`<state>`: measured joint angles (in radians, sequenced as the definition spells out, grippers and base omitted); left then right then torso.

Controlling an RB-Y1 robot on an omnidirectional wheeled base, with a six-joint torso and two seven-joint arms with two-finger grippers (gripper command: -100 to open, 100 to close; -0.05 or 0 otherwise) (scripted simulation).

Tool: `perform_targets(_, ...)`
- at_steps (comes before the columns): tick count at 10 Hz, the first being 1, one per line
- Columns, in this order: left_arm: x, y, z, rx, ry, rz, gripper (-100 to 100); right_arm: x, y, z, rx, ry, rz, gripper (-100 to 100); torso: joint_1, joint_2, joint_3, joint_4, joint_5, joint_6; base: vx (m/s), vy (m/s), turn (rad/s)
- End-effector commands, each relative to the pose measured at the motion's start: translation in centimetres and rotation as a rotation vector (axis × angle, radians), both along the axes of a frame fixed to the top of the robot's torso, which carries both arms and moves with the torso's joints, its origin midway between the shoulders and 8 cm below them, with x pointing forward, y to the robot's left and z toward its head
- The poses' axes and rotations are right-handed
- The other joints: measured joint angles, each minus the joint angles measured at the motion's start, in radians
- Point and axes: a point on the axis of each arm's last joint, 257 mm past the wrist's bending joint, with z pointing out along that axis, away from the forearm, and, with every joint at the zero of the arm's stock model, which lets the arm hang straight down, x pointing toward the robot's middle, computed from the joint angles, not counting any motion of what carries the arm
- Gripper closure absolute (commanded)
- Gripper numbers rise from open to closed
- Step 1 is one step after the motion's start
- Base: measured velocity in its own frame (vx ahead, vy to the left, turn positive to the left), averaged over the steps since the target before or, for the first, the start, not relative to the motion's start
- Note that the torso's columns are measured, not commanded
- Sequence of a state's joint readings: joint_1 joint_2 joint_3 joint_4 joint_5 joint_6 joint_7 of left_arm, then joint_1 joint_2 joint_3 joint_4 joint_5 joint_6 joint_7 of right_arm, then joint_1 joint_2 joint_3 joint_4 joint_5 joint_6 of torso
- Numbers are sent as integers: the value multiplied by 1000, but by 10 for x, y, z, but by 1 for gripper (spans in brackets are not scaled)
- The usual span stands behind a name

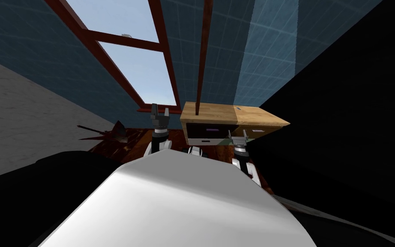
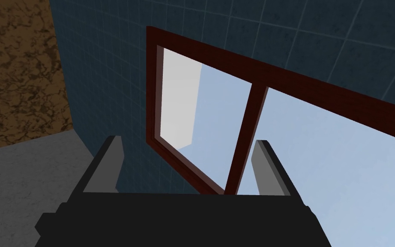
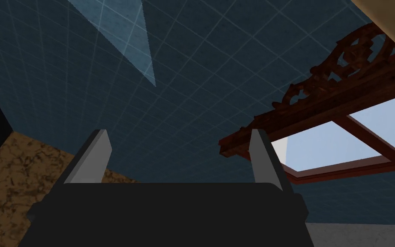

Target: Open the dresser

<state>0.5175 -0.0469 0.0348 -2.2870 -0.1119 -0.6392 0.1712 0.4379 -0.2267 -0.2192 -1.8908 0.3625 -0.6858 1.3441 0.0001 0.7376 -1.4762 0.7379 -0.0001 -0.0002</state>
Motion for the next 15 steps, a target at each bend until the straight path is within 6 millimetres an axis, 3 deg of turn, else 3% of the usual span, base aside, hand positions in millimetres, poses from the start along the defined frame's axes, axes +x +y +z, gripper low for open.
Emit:
perform_targets(1, 0, 0, 0, 0, 0, 0, 0, 2, -4, -5, -69, -2, -34, -100, 0, 0, 0, 0, 0, 0, 14, 18, -5)
perform_targets(2, 0, 0, 0, 0, 0, 0, 0, 3, -9, -18, -124, 15, -60, -100, 0, 1, 0, 0, 0, 0, 21, 29, 73)
perform_targets(4, 0, 0, 0, 0, 0, 0, 0, 3, -9, -18, -160, 8, -78, -100, 0, 0, 0, 0, 0, 0, 19, 25, 18)
perform_targets(5, 0, 0, 0, 0, 0, 0, 0, 3, -15, -31, -214, 25, -103, -100, 0, 1, 0, 0, 0, 0, 18, 36, 75)
perform_targets(7, 0, 0, 0, 0, 0, 0, 0, 3, -15, -31, -249, 19, -119, -100, 0, 0, 0, 0, 0, 0, 17, 27, 21)
perform_targets(8, 0, 0, 0, 0, 0, 0, 0, 3, -20, -44, -302, 37, -142, -100, -1, 1, 0, 0, 0, 0, 9, 40, 83)
perform_targets(10, 0, 0, 0, 0, 0, 0, 0, 3, -20, -44, -336, 30, -158, -100, 0, 0, 0, 0, 0, 0, 15, 27, 19)
perform_targets(11, 0, 0, 0, 0, 0, 0, 0, 3, -26, -57, -389, 49, -180, -100, -1, 1, 0, 0, 0, 0, 12, 31, 79)
perform_targets(13, 0, 0, 0, 0, 0, 0, 0, 3, -26, -57, -421, 43, -194, -100, 0, 0, 0, 0, 0, 0, 13, 27, 22)
perform_targets(14, 0, 0, 0, 0, 0, 0, 0, 2, -31, -71, -472, 61, -214, -100, -1, 0, 0, 0, 0, 0, 14, 43, 82)
perform_targets(15, 0, 0, 0, 0, 0, 0, 0, 2, -31, -71, -492, 57, -223, -100, 1, 0, 0, 0, 0, 0, 17, 35, 55)
